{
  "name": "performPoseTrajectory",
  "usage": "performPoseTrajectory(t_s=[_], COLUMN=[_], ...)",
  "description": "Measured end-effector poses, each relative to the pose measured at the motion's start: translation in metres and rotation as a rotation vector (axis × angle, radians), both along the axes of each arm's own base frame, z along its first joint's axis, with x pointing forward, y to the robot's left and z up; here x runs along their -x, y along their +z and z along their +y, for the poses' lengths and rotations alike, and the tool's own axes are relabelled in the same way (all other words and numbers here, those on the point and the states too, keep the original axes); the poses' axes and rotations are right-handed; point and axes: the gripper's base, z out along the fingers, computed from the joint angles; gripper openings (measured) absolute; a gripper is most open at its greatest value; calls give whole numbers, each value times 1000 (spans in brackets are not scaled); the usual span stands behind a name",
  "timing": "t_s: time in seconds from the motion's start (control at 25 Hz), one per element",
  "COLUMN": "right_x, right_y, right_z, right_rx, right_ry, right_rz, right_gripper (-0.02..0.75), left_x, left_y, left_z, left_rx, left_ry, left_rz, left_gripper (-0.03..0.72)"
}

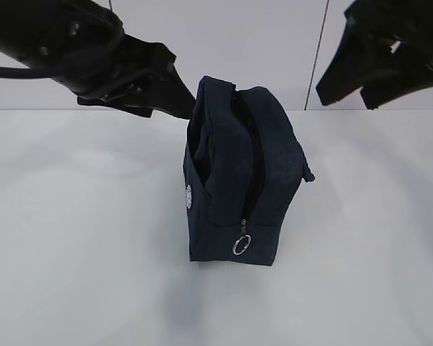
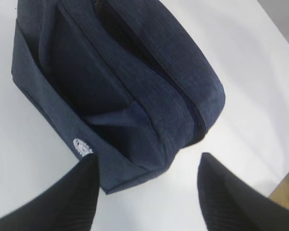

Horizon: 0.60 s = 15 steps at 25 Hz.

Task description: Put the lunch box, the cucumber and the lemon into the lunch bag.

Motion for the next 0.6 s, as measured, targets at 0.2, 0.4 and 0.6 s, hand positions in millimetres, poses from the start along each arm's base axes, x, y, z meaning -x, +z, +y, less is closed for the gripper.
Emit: performPoseTrajectory(t_s=[0.2,0.4,0.6], right_x=[48,88,118], right_y=[-7,-22,-46], right_z=[-13,-24,-30], right_rx=[-27,-60,-85], right_ry=[-50,-90,-104], right_rz=[-80,-163,-158], right_gripper=[524,524,524], left_x=[15,26,31], left_y=[17,26,28], left_z=[9,15,17], left_rx=[-6,-15,-23], left_ry=[-28,-57,-70], left_rz=[-22,-3,11], left_gripper=[454,454,454])
